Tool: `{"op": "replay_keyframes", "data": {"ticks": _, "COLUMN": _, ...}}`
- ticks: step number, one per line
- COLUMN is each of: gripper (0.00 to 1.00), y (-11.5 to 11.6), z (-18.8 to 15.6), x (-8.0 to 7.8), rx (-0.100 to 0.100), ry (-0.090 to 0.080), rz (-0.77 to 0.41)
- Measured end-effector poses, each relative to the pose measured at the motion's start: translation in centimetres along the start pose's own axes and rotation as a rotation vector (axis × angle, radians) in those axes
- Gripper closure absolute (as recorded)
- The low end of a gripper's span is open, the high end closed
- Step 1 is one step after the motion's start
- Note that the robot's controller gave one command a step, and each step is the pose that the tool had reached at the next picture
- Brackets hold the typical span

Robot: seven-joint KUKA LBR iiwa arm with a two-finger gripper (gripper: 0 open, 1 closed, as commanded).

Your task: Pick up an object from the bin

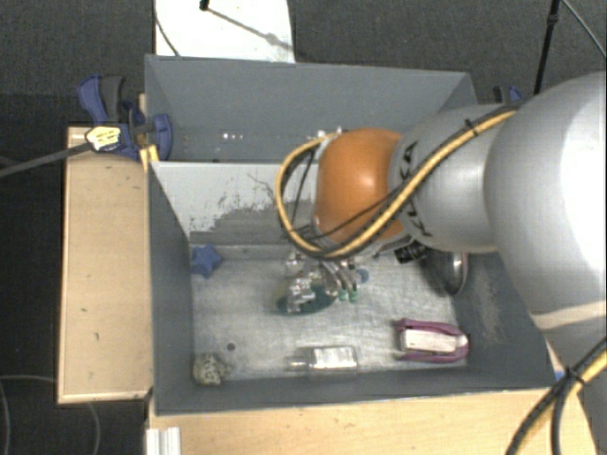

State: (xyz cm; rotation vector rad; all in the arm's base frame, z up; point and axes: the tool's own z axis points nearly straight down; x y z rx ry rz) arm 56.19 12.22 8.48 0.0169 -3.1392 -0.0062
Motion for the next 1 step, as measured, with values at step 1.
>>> {"op": "replay_keyframes", "data": {"ticks": 1, "gripper": 1.0, "y": 1.81, "z": -18.49, "x": 0.73, "rx": 0.003, "ry": -0.013, "rz": -0.27}}
